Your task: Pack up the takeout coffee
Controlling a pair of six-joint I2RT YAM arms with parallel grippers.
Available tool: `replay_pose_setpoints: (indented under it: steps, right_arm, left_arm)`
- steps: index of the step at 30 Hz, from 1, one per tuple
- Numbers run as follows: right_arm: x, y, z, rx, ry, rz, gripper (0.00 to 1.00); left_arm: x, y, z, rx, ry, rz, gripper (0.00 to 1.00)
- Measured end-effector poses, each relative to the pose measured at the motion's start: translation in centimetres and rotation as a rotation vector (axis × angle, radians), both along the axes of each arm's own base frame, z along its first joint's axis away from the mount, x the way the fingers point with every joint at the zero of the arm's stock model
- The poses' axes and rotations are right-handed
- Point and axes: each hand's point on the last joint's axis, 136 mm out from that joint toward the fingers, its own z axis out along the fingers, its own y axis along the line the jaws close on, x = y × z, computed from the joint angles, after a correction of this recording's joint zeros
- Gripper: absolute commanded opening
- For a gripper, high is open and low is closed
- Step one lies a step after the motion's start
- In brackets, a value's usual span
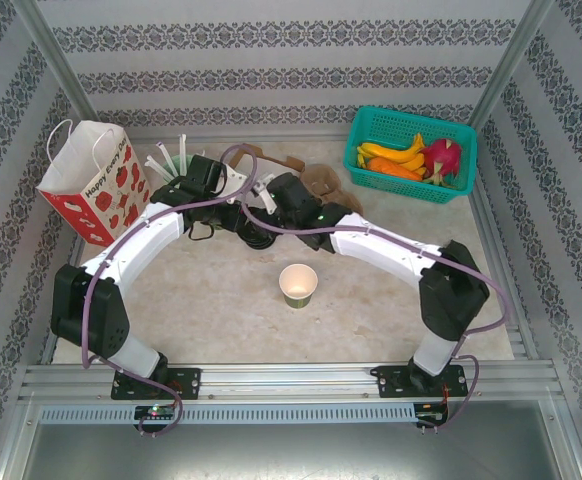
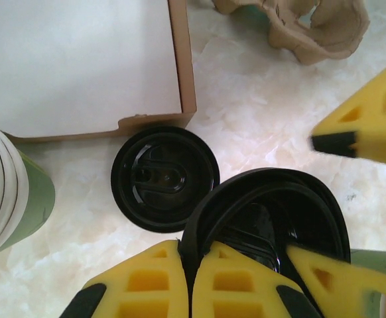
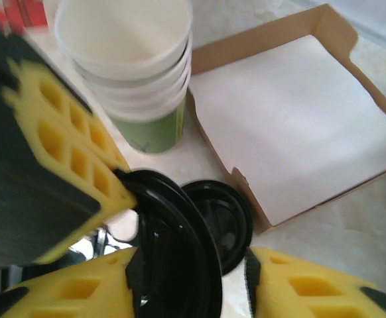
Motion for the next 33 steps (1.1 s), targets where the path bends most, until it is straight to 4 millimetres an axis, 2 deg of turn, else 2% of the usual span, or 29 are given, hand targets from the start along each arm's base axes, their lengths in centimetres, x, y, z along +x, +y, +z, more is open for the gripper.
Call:
replay_pose_setpoints:
  steps: [3, 6, 8, 11, 13, 16, 20, 26, 29, 33]
  right_arm:
    - [1.2, -1.7, 3.7, 0.192, 0.029, -0.094, 0.71]
    - [2.8, -4.8, 6.9, 0.407, 0.071, -0.215, 0.88]
    - [3.7, -7.0, 7.8, 0.546, 0.121, -0.297, 0.98]
    - [5.0, -9.7, 7.8, 0.733, 0.215, -0.401, 0.98]
    - [5.5, -10.7, 7.5, 0.835, 0.298, -0.446, 0.98]
    - [5.7, -10.9, 8.5, 0.968, 0.415, -0.457, 0.98]
    - [5.4, -10.2, 11.0, 1.136, 0.555, -0.427, 0.97]
    - [4.5, -9.0, 14.2, 1.267, 0.699, -0.365, 0.96]
    - [4.2, -8.7, 15.3, 1.323, 0.753, -0.345, 0.96]
    - [4.1, -8.6, 16.8, 1.402, 0.806, -0.328, 0.95]
  left_arm:
    - [1.1, -0.1, 1.0, -0.036, -0.055, 0.043, 0.0]
    - [2.1, -0.1, 2.7, -0.092, -0.153, 0.094, 0.0]
    - [2.6, 0.0, 4.1, -0.134, -0.231, 0.12, 0.0]
    - [3.6, -0.1, 6.8, -0.195, -0.382, 0.134, 0.0]
    - [4.4, -0.4, 8.7, -0.223, -0.5, 0.12, 0.0]
    - [5.1, -0.8, 10.7, -0.208, -0.68, 0.066, 0.0]
    - [5.6, -1.7, 13.7, -0.1, -0.93, -0.028, 0.0]
    - [5.2, -4.9, 16.9, 0.131, -1.263, -0.16, 0.0]
    - [5.5, -4.8, 18.3, 0.221, -1.385, -0.163, 0.0]
    - [5.0, -4.7, 21.3, 0.296, -1.58, -0.143, 0.0]
